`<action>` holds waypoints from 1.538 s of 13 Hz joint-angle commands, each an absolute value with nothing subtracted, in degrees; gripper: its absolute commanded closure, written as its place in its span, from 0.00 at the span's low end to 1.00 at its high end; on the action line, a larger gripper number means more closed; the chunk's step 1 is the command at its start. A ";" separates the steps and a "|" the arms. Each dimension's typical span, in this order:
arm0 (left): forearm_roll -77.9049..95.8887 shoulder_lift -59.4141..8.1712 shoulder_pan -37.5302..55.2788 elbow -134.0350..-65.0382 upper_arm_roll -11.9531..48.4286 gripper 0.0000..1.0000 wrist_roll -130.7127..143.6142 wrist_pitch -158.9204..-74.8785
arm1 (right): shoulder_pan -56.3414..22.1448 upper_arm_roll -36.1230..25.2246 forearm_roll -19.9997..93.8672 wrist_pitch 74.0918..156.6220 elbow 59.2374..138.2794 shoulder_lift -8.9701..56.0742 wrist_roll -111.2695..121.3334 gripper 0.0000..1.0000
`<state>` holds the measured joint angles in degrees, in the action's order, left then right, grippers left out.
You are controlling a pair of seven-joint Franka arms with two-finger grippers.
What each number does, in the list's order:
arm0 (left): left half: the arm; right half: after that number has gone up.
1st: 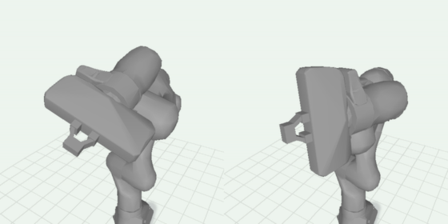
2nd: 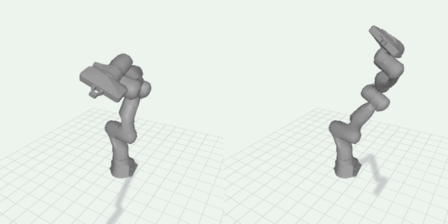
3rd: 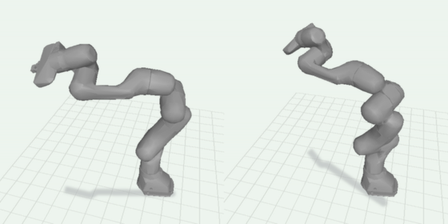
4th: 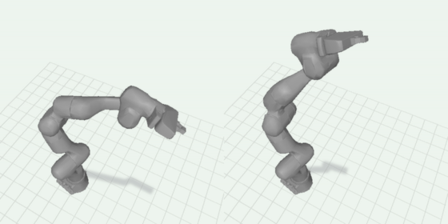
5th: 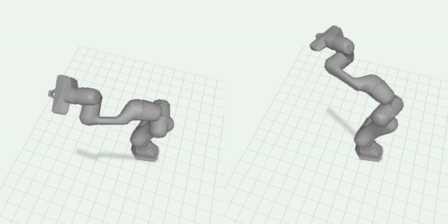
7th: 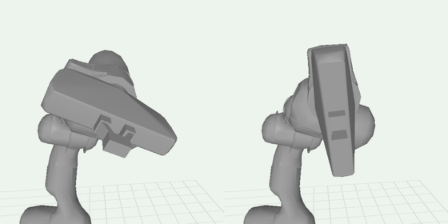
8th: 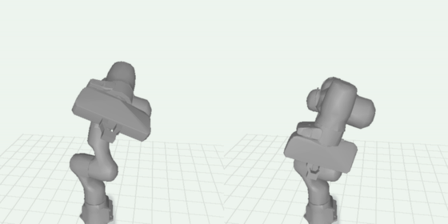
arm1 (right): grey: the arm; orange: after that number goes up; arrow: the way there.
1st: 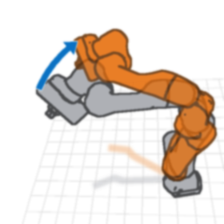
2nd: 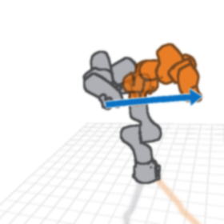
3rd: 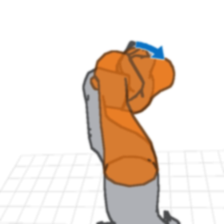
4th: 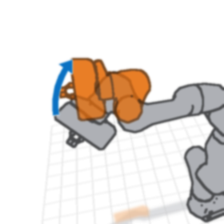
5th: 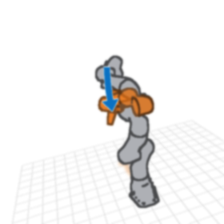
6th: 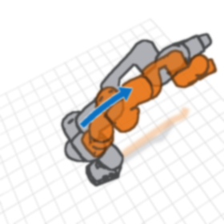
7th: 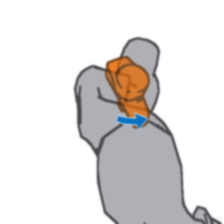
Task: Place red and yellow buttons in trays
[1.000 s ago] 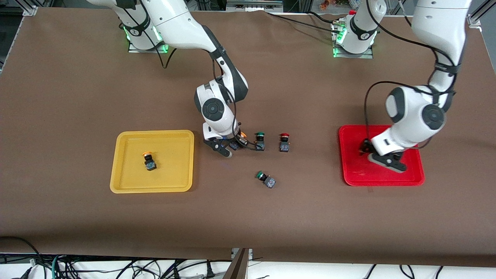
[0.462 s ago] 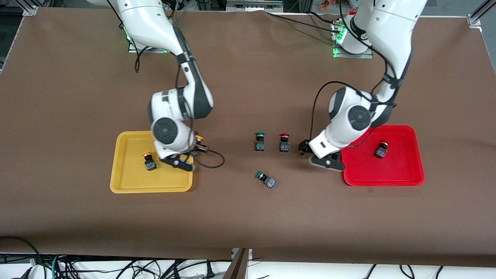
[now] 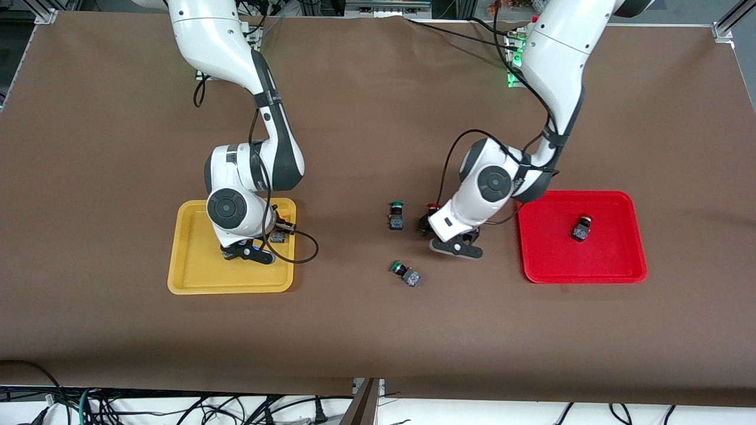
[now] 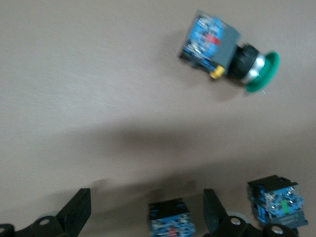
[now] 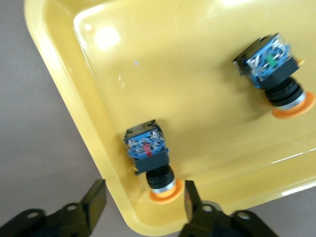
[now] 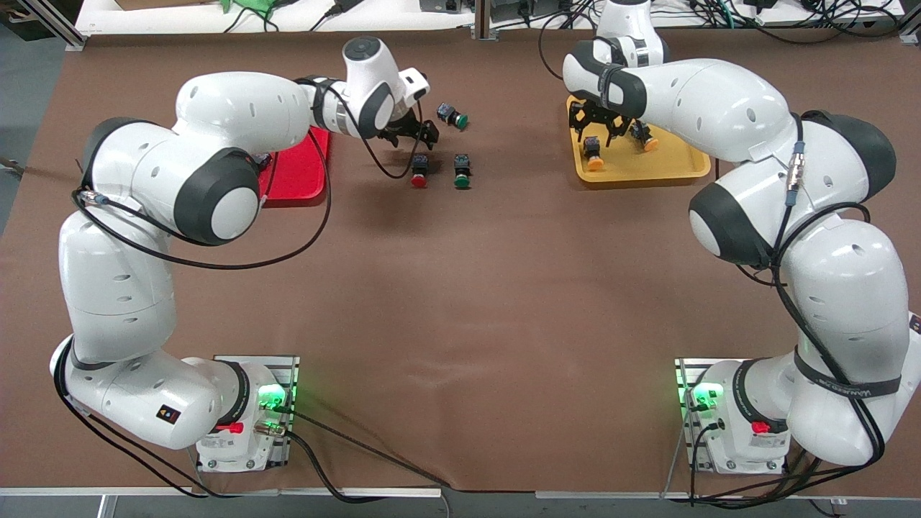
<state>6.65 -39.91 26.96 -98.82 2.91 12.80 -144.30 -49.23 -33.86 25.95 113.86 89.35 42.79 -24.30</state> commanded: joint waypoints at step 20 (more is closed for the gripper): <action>-4.66 -25.31 7.56 -117.24 -1.05 0.53 -13.98 -142.55 | -47.57 -39.66 3.87 93.95 99.84 -0.44 -11.69 0.01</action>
